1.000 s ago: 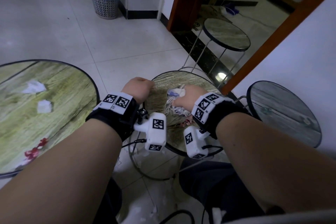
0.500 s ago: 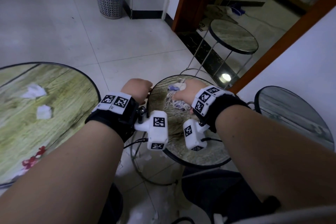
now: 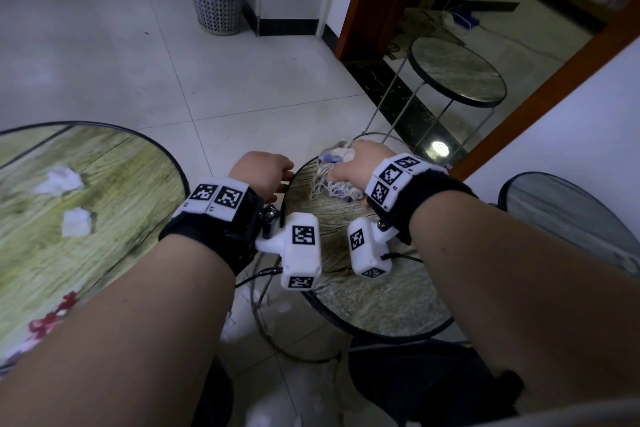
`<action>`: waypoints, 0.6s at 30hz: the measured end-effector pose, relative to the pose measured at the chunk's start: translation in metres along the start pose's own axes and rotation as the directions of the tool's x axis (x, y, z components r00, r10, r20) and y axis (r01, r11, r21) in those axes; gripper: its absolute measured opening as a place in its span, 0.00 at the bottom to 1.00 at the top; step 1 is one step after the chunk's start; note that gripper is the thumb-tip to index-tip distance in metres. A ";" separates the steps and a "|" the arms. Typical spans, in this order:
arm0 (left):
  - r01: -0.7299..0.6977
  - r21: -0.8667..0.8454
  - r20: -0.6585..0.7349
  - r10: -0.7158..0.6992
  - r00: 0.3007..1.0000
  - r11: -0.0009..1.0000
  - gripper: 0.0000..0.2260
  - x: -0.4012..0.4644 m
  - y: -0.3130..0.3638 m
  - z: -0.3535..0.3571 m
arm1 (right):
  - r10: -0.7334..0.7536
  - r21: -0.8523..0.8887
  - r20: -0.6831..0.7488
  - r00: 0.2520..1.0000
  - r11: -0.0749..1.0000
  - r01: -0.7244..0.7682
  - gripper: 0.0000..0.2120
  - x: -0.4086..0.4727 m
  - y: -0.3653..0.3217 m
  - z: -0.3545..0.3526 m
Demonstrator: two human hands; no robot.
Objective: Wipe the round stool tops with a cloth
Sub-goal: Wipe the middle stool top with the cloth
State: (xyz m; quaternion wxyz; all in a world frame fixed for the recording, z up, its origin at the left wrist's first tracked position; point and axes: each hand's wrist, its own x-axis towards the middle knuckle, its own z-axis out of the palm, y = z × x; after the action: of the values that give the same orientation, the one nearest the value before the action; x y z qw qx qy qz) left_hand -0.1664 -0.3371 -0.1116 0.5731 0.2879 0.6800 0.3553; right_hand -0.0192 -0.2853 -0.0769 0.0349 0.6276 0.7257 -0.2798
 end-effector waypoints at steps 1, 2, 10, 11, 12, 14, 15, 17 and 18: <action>-0.004 0.001 -0.004 0.004 1.000 1.000 0.09 0.001 0.000 0.000 | -0.009 0.008 -0.001 1.000 1.000 0.009 0.10 0.001 0.000 0.000; -0.009 0.002 -0.006 0.009 1.000 1.000 0.09 0.001 0.000 0.000 | -0.019 0.014 -0.006 1.000 1.000 0.019 0.10 0.002 -0.001 -0.001; 0.009 -0.040 -0.015 -0.010 1.000 0.999 0.08 0.004 -0.003 0.001 | -0.050 0.087 -0.068 0.996 0.995 0.056 0.14 0.011 0.006 0.000; 0.016 -0.054 -0.018 -0.017 1.000 0.998 0.08 0.005 -0.004 0.001 | -0.048 0.096 -0.069 0.996 0.994 0.054 0.14 0.012 0.007 -0.001; 0.018 -0.061 -0.020 -0.019 1.000 0.998 0.09 0.005 -0.005 0.001 | -0.048 0.101 -0.069 0.996 0.993 0.055 0.14 0.013 0.008 -0.002; 0.014 -0.064 -0.022 -0.016 1.000 0.998 0.09 0.006 -0.006 0.001 | -0.054 0.111 -0.065 0.996 0.992 0.061 0.17 0.014 0.008 -0.005; 0.011 -0.061 -0.023 -0.013 1.000 0.998 0.10 0.007 -0.006 0.001 | -0.058 0.107 -0.062 0.996 0.992 0.064 0.17 0.014 0.008 -0.006; 0.009 -0.058 -0.025 -0.010 1.000 0.998 0.11 0.007 -0.006 0.002 | -0.065 0.069 -0.063 0.996 0.995 0.069 0.16 0.014 0.008 -0.008; 0.010 -0.058 -0.027 -0.011 1.000 0.998 0.11 0.007 -0.006 0.002 | -0.069 0.039 -0.066 0.995 0.997 0.071 0.15 0.015 0.008 -0.009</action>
State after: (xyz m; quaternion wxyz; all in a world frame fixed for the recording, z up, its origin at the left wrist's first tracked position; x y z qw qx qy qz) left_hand -0.1653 -0.3345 -0.1210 0.5737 0.2628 0.6788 0.3757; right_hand -0.0121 -0.2679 -0.0781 -0.0113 0.6110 0.7421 -0.2755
